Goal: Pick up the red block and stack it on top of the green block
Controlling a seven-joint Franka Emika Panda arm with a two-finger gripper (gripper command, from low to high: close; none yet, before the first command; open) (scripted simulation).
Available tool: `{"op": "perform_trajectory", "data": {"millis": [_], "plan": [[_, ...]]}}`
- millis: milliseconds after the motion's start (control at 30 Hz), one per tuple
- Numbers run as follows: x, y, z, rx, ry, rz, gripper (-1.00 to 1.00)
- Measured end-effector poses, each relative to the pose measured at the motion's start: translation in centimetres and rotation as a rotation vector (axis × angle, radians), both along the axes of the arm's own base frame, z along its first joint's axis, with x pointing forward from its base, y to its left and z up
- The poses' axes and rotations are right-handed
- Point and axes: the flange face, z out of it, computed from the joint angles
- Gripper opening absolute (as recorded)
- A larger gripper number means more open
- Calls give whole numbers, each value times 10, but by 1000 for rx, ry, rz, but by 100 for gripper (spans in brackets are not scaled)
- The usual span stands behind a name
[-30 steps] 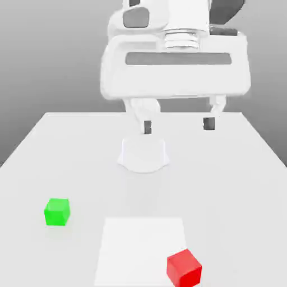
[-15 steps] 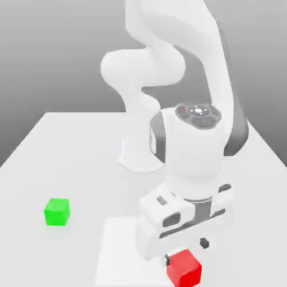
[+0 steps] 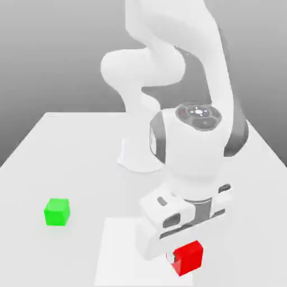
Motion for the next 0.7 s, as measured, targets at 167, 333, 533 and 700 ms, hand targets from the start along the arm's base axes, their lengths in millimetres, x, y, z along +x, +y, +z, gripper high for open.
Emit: {"op": "perform_trajectory", "data": {"millis": [167, 333, 533, 700], "plan": [[-65, -155, 21, -20, -3, -388, -100], [-166, -243, 29, 9, -4, -737, -100], [-180, -250, -16, 23, -7, -785, -100], [-182, -250, -33, 21, -5, -787, 100]]}}
